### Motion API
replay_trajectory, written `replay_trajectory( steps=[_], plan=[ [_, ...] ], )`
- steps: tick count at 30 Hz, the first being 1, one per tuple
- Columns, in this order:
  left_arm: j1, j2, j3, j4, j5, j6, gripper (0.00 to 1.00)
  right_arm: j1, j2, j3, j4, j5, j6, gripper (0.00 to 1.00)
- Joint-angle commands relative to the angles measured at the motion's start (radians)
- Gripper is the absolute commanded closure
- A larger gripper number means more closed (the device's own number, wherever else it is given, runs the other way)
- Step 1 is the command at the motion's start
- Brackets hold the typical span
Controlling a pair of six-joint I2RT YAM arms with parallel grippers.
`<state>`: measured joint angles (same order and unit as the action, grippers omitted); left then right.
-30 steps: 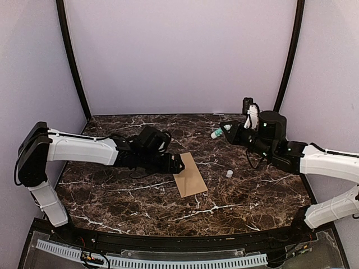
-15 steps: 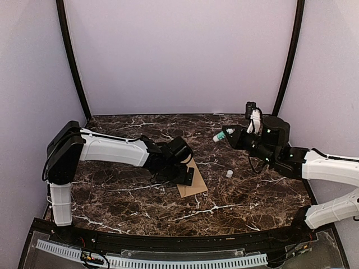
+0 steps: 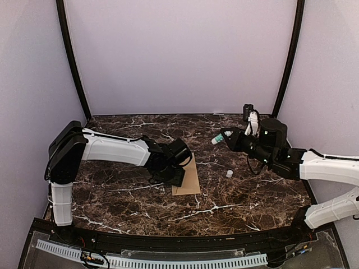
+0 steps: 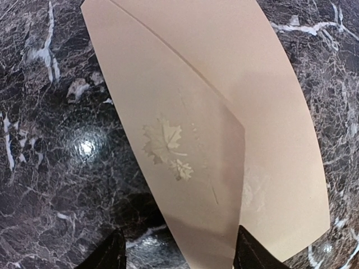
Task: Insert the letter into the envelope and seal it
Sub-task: Paint the envelope at the center of the board.
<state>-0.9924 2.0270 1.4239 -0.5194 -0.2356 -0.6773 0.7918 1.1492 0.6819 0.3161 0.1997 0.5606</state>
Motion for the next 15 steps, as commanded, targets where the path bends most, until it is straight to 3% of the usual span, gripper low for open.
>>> replay_trajectory(
  steps=[1, 9, 15],
  plan=[
    [0.002, -0.078, -0.043, -0.014, -0.035, 0.006, 0.4, -0.003, 0.023, 0.009, 0.046, -0.012, 0.012, 1.0],
    [0.072, -0.21, -0.227, 0.173, 0.058, -0.003, 0.6, 0.002, 0.13, 0.049, 0.075, -0.114, -0.033, 1.0],
    [0.121, -0.265, -0.33, 0.308, 0.175, 0.02, 0.68, 0.036, 0.265, 0.123, 0.074, -0.145, -0.099, 1.0]
  ],
)
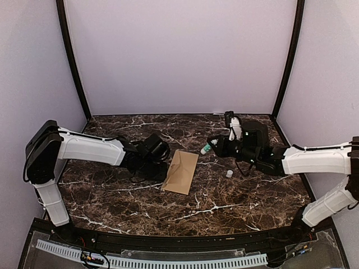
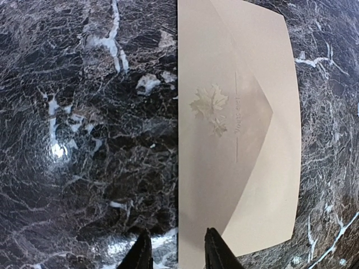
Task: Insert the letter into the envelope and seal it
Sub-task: Paint the envelope at the center of the board.
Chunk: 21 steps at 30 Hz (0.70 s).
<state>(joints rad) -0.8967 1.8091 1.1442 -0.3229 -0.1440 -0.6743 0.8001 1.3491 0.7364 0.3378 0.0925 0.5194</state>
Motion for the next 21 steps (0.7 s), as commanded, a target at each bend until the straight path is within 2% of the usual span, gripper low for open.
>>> replay_trajectory(
  steps=[1, 4, 5, 7, 11, 14, 21],
  plan=[
    [0.031, -0.051, -0.063, 0.118, 0.099, 0.018, 0.71, 0.035, 0.089, 0.084, 0.051, -0.04, -0.064, 1.0],
    [0.053, -0.059, -0.085, 0.153, 0.119, 0.027, 0.71, 0.049, 0.151, 0.125, 0.053, -0.047, -0.057, 1.0],
    [0.055, -0.065, -0.093, 0.163, 0.136, 0.057, 0.56, 0.051, 0.164, 0.132, 0.058, -0.048, -0.052, 1.0],
    [0.053, -0.084, -0.111, 0.212, 0.198, 0.109, 0.41, 0.051, 0.185, 0.142, 0.057, -0.028, -0.035, 1.0],
    [0.042, -0.137, -0.15, 0.31, 0.229, 0.167, 0.23, 0.051, 0.2, 0.156, 0.044, 0.009, -0.024, 1.0],
    [0.038, -0.124, -0.139, 0.304, 0.188, 0.2, 0.17, 0.051, 0.2, 0.156, 0.044, 0.012, -0.02, 1.0],
    [-0.008, 0.02, 0.051, 0.102, 0.018, 0.294, 0.14, 0.051, 0.192, 0.144, 0.043, 0.01, -0.011, 1.0]
  ],
)
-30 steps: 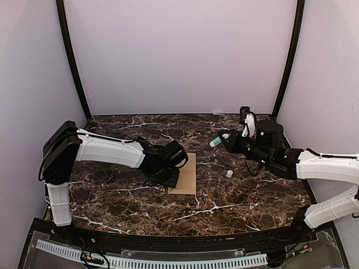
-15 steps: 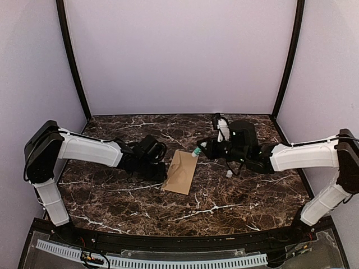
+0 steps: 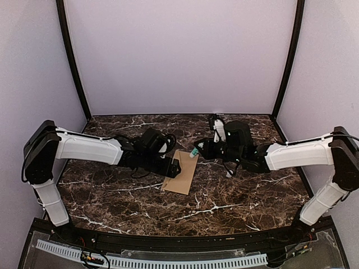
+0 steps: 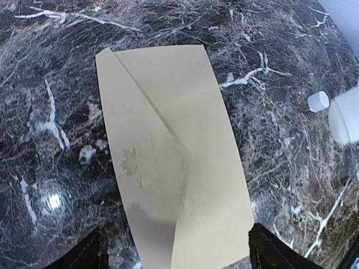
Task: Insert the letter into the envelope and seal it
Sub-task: Paint the envelope at the center of the board.
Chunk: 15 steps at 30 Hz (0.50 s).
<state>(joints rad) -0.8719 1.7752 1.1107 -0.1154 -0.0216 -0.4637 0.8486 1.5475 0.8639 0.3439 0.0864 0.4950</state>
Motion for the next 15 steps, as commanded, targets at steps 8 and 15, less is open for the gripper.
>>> replay_trajectory(
  steps=[8, 15],
  plan=[
    [-0.06, 0.118, 0.149, -0.147, -0.268, 0.129, 0.22, 0.003, -0.023, -0.008, 0.047, 0.022, 0.026, 1.0],
    [-0.092, 0.174, 0.181, -0.183, -0.35, 0.173, 0.32, 0.003, -0.016, -0.003, 0.048, 0.021, 0.025, 1.0]
  ],
)
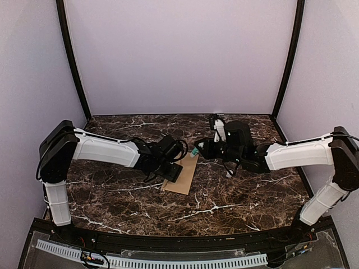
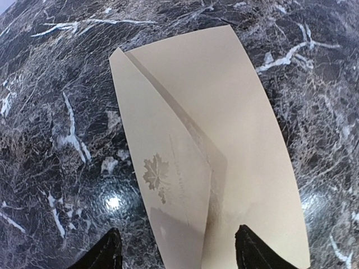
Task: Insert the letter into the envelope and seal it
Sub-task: Paint the envelope at the center of the board.
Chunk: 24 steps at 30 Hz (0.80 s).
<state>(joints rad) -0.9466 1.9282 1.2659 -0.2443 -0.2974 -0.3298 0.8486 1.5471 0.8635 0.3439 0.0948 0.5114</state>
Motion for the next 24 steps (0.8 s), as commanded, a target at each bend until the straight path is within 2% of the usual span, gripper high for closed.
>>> replay_trajectory(
  steps=[1, 5, 9, 13, 15, 24],
  plan=[
    [-0.019, 0.023, 0.027, -0.06, -0.079, 0.04, 0.34, 0.003, -0.014, -0.001, 0.049, 0.012, 0.011, 1.0],
    [-0.021, 0.025, 0.027, -0.068, -0.096, 0.041, 0.5, 0.003, 0.001, 0.002, 0.058, 0.003, 0.011, 1.0],
    [-0.022, 0.024, 0.026, -0.077, -0.095, 0.03, 0.8, 0.003, 0.021, 0.002, 0.073, -0.013, 0.021, 1.0],
    [-0.021, 0.013, 0.011, -0.082, -0.096, 0.003, 0.97, 0.003, 0.055, 0.009, 0.08, -0.029, 0.024, 1.0],
    [-0.021, 0.0, -0.012, -0.071, -0.085, -0.017, 1.0, 0.003, 0.075, 0.019, 0.085, -0.048, 0.029, 1.0],
    [-0.004, -0.087, -0.118, 0.043, 0.006, -0.116, 1.0, 0.004, 0.142, 0.05, 0.1, -0.075, 0.046, 1.0]
  ],
)
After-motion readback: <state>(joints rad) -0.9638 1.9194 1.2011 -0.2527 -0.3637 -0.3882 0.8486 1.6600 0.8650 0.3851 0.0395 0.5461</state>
